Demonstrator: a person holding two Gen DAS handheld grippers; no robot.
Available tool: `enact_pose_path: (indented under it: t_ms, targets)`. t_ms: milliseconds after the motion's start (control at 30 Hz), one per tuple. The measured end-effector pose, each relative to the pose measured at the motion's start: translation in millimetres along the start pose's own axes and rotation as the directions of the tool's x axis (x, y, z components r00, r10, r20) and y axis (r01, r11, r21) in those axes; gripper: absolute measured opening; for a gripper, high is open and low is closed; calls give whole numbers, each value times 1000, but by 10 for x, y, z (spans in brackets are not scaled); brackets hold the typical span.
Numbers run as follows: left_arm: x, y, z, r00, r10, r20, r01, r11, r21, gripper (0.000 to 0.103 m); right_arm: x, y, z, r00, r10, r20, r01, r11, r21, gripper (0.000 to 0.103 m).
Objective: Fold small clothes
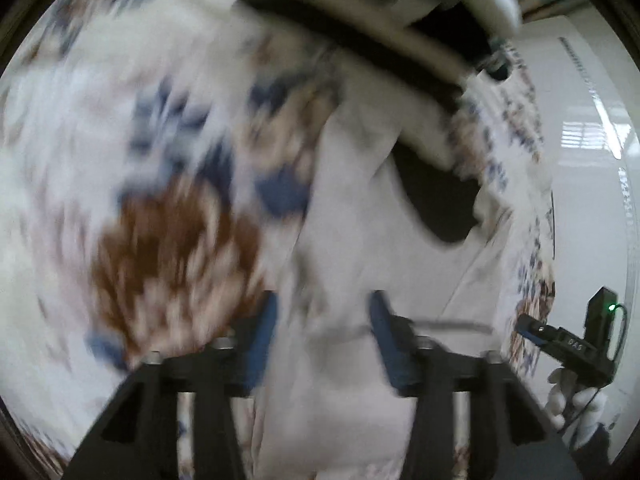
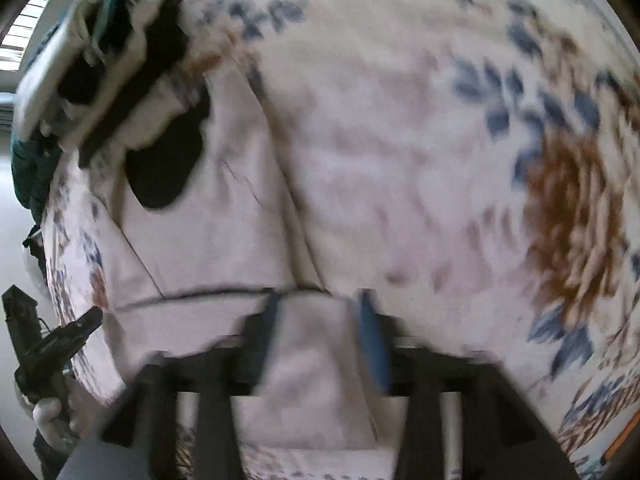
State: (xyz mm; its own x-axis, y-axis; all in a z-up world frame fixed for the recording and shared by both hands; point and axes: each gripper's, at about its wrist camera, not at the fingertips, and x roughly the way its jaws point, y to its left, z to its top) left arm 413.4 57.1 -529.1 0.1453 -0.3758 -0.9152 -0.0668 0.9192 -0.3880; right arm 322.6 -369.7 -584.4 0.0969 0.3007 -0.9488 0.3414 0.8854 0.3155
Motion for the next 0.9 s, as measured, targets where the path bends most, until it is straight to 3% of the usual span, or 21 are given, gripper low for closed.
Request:
enact_pose_path:
  t_ms: [133, 233, 400, 467, 533, 567, 667, 900]
  targets:
    - [197, -327, 570, 997, 67, 38, -72, 988, 138, 51, -111, 405, 519, 998, -22, 62, 26, 997, -72, 53]
    - [659, -580, 973, 987, 157, -18, -146, 950, 276, 51, 71, 719, 989, 996, -57, 71, 66, 990, -127, 53]
    - [1208, -780, 1159, 961, 260, -92, -195, 876, 442, 48, 587, 1102, 1637, 979, -202, 19, 200, 948, -246, 53]
    - [1271, -814, 1131, 961, 265, -83, -195, 856, 479, 2, 739, 1188, 1752, 970, -244, -9, 231, 930, -285, 53]
    - [1204, -815, 1091, 969, 237, -74, -175, 863, 473, 2, 833, 1240, 1806, 960, -278, -17, 259, 914, -312, 32]
    - [1140, -809, 1068, 974, 218, -65, -163, 870, 465, 2, 831, 1259, 1805, 959, -285, -7, 268, 908, -322, 6]
    - [827, -772, 932, 987, 155, -29, -127, 890, 439, 2, 695, 1314, 1712, 961, -272, 45, 271, 903, -332, 4]
    - [-139, -591, 320, 999, 20, 45, -35, 933, 358, 2, -65, 1224, 1153, 986, -107, 125, 141, 943, -303, 4]
